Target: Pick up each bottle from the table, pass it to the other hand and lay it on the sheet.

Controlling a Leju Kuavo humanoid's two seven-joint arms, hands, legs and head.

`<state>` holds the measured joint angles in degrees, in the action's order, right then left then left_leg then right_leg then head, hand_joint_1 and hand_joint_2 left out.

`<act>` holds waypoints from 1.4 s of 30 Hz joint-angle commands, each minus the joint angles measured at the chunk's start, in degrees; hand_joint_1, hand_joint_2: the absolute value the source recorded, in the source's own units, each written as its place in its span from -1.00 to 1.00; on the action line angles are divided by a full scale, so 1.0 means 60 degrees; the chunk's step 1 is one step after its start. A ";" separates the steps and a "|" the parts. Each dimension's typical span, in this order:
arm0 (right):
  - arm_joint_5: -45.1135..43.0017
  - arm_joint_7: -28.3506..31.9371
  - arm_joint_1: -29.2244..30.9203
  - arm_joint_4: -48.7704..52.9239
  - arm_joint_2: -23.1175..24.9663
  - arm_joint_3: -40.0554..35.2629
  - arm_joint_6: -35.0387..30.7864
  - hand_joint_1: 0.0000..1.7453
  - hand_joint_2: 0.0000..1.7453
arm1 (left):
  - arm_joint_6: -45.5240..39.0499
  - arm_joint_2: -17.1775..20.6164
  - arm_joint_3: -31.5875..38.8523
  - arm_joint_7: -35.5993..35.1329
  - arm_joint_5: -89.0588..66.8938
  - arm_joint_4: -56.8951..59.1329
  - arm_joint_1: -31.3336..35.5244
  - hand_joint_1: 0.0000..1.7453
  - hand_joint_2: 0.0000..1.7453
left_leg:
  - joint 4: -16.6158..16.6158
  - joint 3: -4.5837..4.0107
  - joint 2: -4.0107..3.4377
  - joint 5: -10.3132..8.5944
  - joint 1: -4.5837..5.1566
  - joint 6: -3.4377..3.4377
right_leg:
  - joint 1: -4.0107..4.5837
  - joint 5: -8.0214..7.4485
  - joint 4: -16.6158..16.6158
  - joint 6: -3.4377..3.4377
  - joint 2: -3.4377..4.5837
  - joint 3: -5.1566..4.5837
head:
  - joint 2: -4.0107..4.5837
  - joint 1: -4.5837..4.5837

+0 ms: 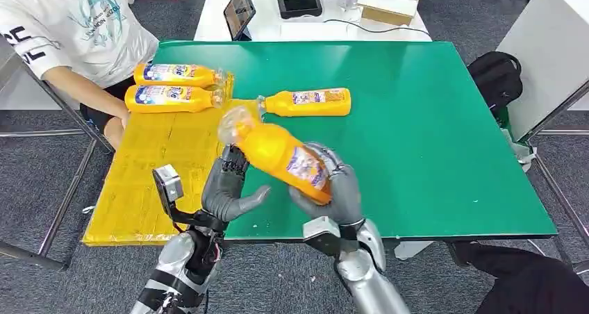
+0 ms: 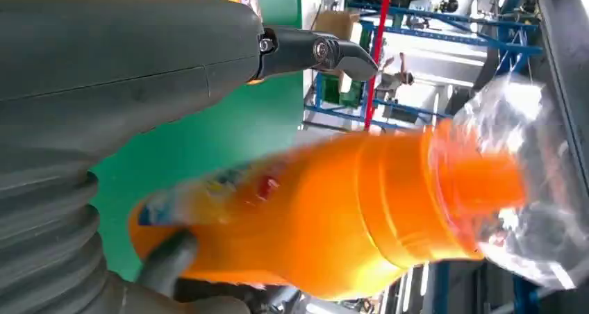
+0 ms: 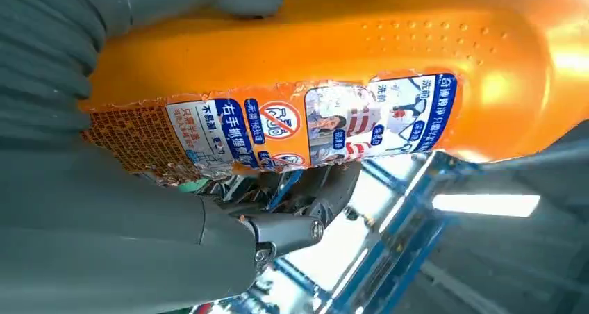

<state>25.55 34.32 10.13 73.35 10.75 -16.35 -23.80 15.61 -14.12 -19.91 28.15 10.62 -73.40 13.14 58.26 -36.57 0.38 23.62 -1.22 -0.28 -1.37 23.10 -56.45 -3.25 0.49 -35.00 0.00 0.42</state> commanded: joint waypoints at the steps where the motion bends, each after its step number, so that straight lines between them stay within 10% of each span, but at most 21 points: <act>1: -0.0025 -0.0012 0.0665 -0.1450 0.0178 -0.0679 0.0218 1.00 1.00 | 0.0012 0.0263 -0.0376 -0.0062 -0.0056 0.0464 0.0280 -1.00 1.00 | -0.0010 0.0046 -0.0020 0.0014 0.0002 0.0012 | 0.0004 0.0006 0.0011 0.0022 0.0010 0.0041 | 0.0000 0.0000; 28: -0.0123 -0.0072 0.0569 -0.3959 0.0737 -0.2316 0.0894 1.00 1.00 | -0.0109 0.0039 -0.0227 -0.0244 0.0035 0.1078 0.0469 -1.00 1.00 | -0.0009 0.0040 0.0002 0.0012 -0.0010 0.0008 | 0.0015 0.0014 0.0014 0.0023 -0.0018 0.0038 | 0.0000 0.0000; 29: -0.0149 -0.0053 0.0565 -0.3992 0.0742 -0.2315 0.0892 1.00 1.00 | -0.0095 0.0021 -0.0203 -0.0220 0.0081 0.1026 0.0442 -0.86 1.00 | -0.0011 0.0062 0.0001 0.0020 -0.0010 0.0012 | 0.0017 0.0022 0.0017 0.0031 -0.0021 0.0060 | 0.0000 0.0000; 30: -0.0179 -0.0049 0.0561 -0.4008 0.0752 -0.2303 0.0908 1.00 1.00 | -0.0075 0.0019 -0.0207 -0.0223 0.0105 0.0988 0.0426 0.84 1.00 | -0.0013 0.0080 0.0001 0.0028 -0.0010 0.0016 | 0.0019 0.0029 0.0020 0.0037 -0.0024 0.0079 | 0.0000 0.0000; 31: -0.0184 -0.0047 0.0562 -0.4007 0.0753 -0.2301 0.0913 1.00 1.00 | -0.0078 0.0024 -0.0206 -0.0223 0.0104 0.0973 0.0425 1.00 1.00 | -0.0012 0.0061 0.0002 0.0020 -0.0009 0.0014 | 0.0017 0.0022 0.0019 0.0030 -0.0022 0.0059 | 0.0000 0.0000; 40: -0.0197 -0.0122 0.0663 -0.3958 0.0782 -0.2253 0.0870 1.00 1.00 | -0.0338 0.0063 -0.0235 -0.0071 -0.0213 0.0833 0.0432 1.00 1.00 | -0.0004 0.0025 0.0000 0.0009 -0.0007 0.0006 | 0.0011 0.0012 0.0007 0.0021 -0.0016 0.0020 | 0.0000 0.0000; 42: -0.0179 -0.0131 0.0669 -0.3934 0.0791 -0.2233 0.0792 0.58 1.00 | -0.0456 0.0072 -0.0218 -0.0018 -0.0330 0.0776 0.0442 1.00 1.00 | -0.0005 0.0024 0.0000 0.0008 -0.0005 0.0007 | 0.0009 0.0012 0.0006 0.0020 -0.0017 0.0018 | 0.0000 -0.0004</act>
<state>23.67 34.10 13.56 54.84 15.54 -26.05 -20.26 14.29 -14.08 -18.69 27.37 10.77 -70.18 12.09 58.26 -36.59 0.31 23.61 -1.23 -0.29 -1.37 23.10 -56.45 -3.25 0.50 -35.09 0.00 0.39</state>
